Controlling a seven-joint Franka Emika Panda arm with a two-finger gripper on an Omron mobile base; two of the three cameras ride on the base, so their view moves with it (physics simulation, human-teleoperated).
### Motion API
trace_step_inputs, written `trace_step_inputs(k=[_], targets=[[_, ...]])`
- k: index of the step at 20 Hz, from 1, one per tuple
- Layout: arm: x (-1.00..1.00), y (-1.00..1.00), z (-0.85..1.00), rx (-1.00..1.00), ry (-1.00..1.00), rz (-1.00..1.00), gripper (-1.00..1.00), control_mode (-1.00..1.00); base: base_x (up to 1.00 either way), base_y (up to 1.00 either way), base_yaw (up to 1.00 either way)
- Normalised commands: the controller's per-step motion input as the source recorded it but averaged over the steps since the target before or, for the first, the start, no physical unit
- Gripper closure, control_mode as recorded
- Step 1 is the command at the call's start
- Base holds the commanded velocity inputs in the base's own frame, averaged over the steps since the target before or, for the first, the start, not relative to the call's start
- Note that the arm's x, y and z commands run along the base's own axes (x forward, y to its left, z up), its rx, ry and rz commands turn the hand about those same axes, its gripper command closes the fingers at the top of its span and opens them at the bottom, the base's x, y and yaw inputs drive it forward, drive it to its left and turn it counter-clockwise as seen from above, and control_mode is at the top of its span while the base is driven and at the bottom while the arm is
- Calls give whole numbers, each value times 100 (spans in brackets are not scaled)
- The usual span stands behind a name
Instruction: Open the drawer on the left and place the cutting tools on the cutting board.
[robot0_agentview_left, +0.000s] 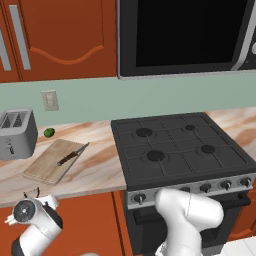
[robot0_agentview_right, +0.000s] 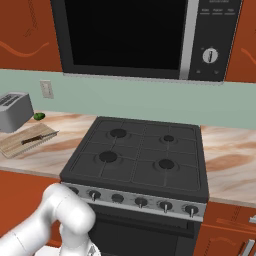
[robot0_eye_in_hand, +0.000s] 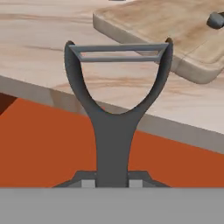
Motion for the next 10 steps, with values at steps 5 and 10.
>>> trace_step_inputs(k=[5,10], targets=[[92,-1,100,13,-15,-13,100,-100,0,0,0],[100,-13,100,21,-4,-7,100,-100,0,0,0]])
